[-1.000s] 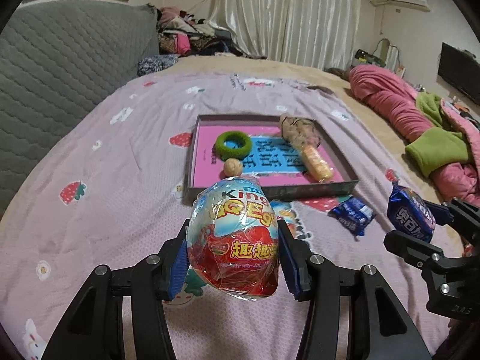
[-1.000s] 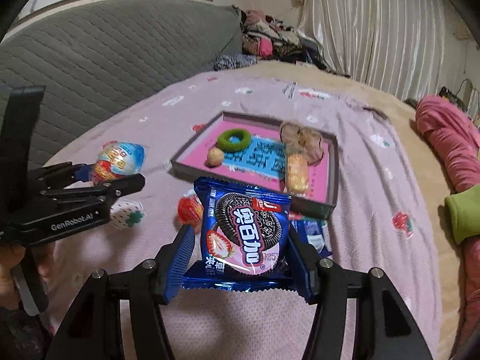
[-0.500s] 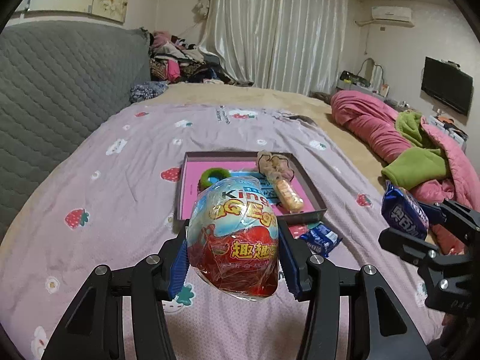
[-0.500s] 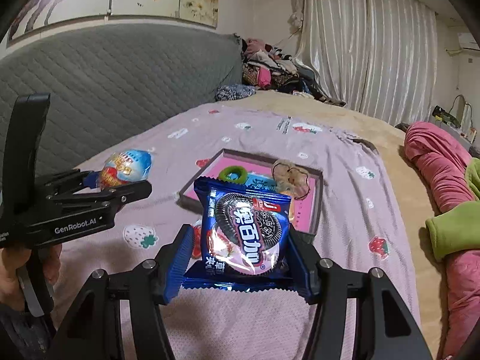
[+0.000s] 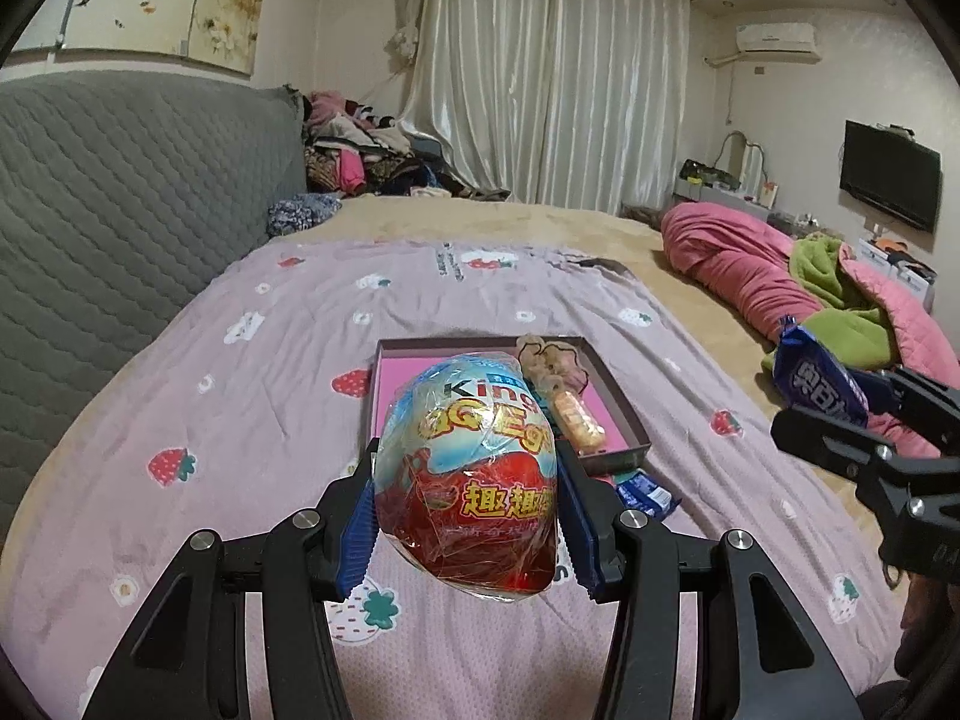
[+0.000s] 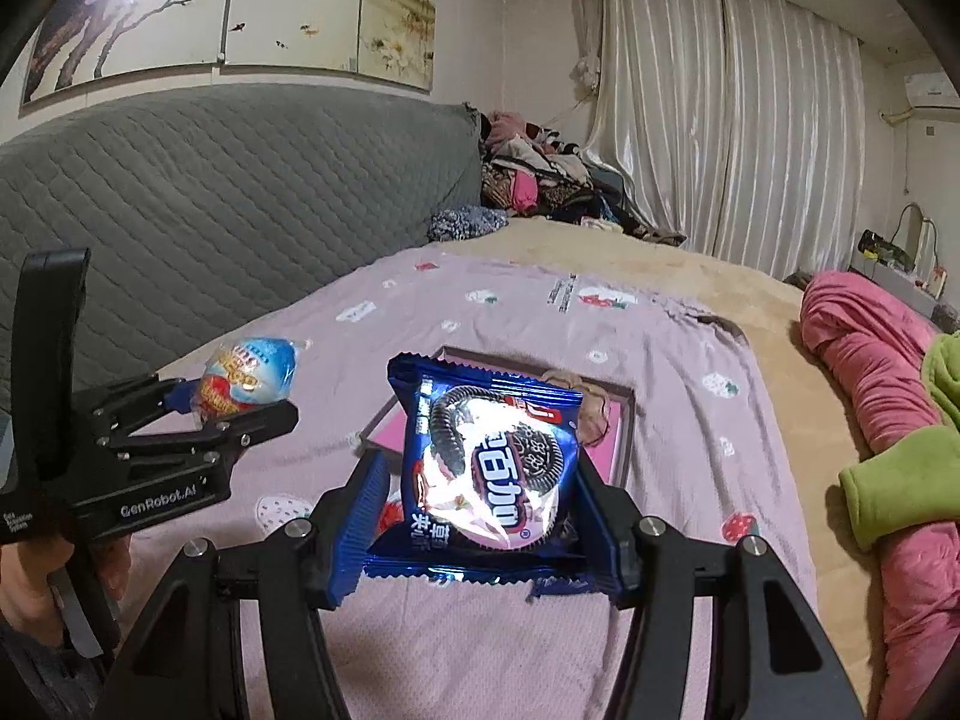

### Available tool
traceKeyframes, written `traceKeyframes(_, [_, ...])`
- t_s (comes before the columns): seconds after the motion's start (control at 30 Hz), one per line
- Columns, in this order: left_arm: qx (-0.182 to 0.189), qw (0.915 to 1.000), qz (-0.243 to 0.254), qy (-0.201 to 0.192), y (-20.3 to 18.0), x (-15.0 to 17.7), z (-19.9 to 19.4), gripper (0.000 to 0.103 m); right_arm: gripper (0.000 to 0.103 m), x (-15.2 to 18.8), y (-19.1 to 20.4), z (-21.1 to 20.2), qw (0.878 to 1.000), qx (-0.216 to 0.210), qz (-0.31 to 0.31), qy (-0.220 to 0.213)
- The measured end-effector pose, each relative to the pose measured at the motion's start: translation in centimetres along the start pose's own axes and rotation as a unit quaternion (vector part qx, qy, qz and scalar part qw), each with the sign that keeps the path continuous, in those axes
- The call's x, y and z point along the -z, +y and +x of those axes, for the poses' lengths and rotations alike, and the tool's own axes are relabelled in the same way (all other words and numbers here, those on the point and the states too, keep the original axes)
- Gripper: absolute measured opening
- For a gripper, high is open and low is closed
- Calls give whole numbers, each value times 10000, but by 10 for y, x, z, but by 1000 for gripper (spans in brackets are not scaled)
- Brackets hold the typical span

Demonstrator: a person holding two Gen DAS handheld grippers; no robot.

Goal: Organize objects
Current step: 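Lift Kinder egg with left tool while right lifts Oreo pack off bed, then carry Kinder egg with left tool over tray while right carries Oreo pack there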

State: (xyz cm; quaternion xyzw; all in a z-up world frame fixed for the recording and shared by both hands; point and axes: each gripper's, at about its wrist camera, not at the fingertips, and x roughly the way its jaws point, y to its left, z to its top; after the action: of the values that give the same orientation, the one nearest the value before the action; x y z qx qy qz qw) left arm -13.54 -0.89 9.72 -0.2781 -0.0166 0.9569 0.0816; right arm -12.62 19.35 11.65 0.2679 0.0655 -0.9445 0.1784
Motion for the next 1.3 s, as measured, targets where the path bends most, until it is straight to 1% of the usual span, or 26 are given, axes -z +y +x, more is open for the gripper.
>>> traceKeyframes(0.1, [54,9999,-56,-88,2,-1,-4,54,60,-7,-2,-2,10000,-31,0,-67])
traceKeyframes(0.23, [-57,9999,19,-123,0,-4,-5,54,60,-12,-9,2,10000,23,-62,-56])
traceKeyframes(0.33, [-96,9998,59,-144,-1,-8,-4,54,60,-14,-18,2,9999,-61,85,-106])
traceKeyframes(0.47, [-201,9995,199,-170,-4,-19,-3,54,60,-17,-28,1,9997,-83,190,-146])
traceKeyframes(0.7, [-256,9993,219,-165,-6,-33,1,54,60,-29,-39,-11,9989,-107,244,-376])
traceKeyframes(0.83, [-304,9988,279,-253,-13,-46,3,54,60,-35,-42,-14,9985,-136,229,-484])
traceKeyframes(1.13, [-307,9986,206,-390,-20,-75,14,54,60,-48,-46,-12,9976,-189,205,-632])
traceKeyframes(1.3, [-367,9982,196,-442,-20,-85,25,54,60,-58,-52,-10,9970,-188,173,-734])
